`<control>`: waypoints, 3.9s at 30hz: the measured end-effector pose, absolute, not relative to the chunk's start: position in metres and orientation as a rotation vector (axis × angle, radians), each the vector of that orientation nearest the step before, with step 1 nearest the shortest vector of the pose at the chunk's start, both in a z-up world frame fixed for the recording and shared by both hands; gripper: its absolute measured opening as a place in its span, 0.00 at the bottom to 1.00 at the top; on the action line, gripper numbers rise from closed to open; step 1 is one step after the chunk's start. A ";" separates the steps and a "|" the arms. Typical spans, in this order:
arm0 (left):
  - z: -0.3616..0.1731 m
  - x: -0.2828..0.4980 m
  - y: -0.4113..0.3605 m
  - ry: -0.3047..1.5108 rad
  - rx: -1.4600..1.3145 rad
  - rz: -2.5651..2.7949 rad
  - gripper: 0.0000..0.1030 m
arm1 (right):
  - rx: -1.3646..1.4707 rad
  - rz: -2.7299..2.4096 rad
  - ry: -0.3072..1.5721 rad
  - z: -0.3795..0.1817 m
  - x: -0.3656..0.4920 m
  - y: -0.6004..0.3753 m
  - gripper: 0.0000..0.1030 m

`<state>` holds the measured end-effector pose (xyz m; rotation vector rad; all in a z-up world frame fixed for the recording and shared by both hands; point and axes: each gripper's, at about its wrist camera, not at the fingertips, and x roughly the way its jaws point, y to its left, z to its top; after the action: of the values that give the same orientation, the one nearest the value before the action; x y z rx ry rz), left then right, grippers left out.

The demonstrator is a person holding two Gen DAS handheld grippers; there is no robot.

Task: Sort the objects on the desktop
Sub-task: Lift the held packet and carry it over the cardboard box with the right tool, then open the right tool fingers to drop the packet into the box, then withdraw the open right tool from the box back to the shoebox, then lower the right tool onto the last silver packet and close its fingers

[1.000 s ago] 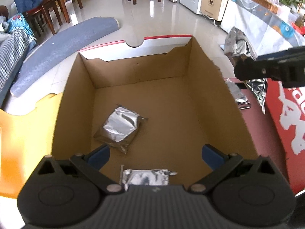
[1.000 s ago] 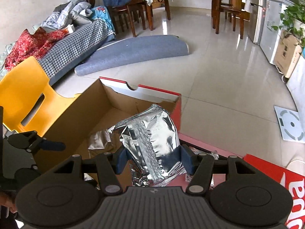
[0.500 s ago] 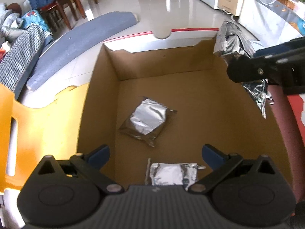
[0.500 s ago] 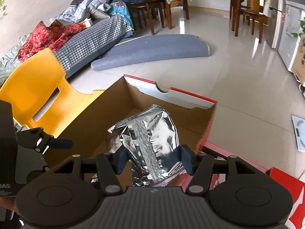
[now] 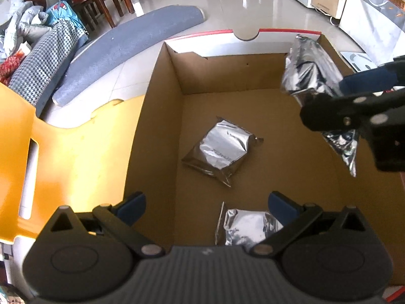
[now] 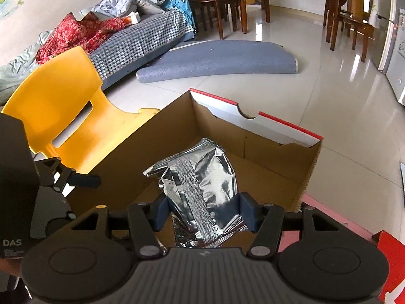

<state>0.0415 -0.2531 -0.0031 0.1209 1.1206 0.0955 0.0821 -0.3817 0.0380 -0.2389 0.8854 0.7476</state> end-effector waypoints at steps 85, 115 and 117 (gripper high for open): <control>0.021 0.055 -0.265 1.015 -0.059 0.092 1.00 | -0.204 0.563 0.835 0.053 0.101 -0.418 0.63; 0.018 0.079 -0.307 1.010 -0.082 0.097 1.00 | -0.059 0.313 0.980 0.033 0.139 -0.507 0.63; 0.020 0.080 -0.311 0.998 -0.070 0.085 1.00 | -0.061 0.307 0.997 0.028 0.142 -0.510 0.63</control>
<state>0.0798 -0.3115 0.0196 -0.0700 0.9976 0.0848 0.1418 -0.5105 0.0279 -0.0609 0.9971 0.3070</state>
